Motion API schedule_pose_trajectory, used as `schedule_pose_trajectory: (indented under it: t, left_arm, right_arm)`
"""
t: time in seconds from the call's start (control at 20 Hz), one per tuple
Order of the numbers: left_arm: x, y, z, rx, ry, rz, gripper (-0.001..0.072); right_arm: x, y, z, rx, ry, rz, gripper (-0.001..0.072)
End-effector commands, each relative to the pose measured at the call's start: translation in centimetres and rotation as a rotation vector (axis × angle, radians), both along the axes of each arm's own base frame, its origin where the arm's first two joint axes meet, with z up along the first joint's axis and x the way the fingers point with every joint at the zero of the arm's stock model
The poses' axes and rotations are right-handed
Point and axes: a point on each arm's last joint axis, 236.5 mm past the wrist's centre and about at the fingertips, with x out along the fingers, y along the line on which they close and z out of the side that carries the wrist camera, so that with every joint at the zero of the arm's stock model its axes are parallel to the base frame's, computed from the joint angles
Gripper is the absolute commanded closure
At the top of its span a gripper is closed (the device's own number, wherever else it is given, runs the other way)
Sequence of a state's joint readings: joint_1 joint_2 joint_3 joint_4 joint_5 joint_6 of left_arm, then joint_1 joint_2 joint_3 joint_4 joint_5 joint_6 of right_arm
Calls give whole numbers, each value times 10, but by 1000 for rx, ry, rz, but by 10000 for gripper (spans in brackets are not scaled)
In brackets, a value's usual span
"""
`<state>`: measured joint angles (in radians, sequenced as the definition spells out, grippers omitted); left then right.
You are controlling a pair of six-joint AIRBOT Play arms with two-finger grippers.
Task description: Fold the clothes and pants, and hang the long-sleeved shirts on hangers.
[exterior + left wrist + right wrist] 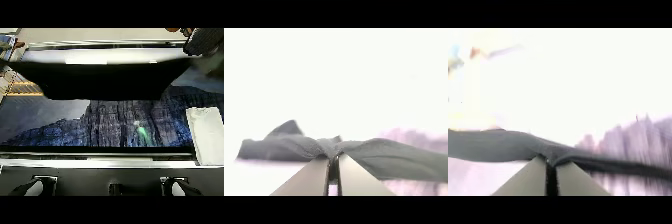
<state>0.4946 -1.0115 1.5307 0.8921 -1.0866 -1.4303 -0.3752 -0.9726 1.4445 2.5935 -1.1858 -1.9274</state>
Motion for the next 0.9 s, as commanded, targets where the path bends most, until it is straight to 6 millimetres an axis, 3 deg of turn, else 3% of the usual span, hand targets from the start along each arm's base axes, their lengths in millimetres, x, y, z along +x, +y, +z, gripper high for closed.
schedule_pose_trajectory:
  t: [0.0, 0.1, 0.2, 0.3, 0.4, 0.5, 0.6, 0.7, 0.85]
  left_arm:
    - [-80, -25, 140, 134, -297, 89, 689]
    - [-131, -25, 171, 173, -375, 207, 689]
    - [-174, -17, 183, 198, -410, 330, 689]
    - [-204, -11, 189, 223, -432, 412, 689]
    - [-213, -8, 191, 248, -437, 441, 689]
    - [-205, -3, 187, 260, -416, 438, 689]
    - [-182, 2, 176, 280, -365, 400, 689]
    - [-146, 3, 156, 313, -288, 312, 689]
    - [-77, 17, 91, 288, -80, 184, 689]
  right_arm:
    - [-76, 36, 115, -106, -235, 50, 685]
    - [-128, 48, 168, -156, -392, -17, 685]
    - [-171, 42, 213, -151, -529, -158, 685]
    - [-198, 26, 237, -108, -593, -298, 685]
    - [-200, 10, 240, -59, -576, -382, 685]
    - [-182, 0, 226, -49, -501, -399, 685]
    - [-147, -10, 200, -18, -364, -388, 685]
    - [-104, -19, 157, 20, -164, -360, 685]
    - [-42, -26, 78, 54, 154, -263, 684]
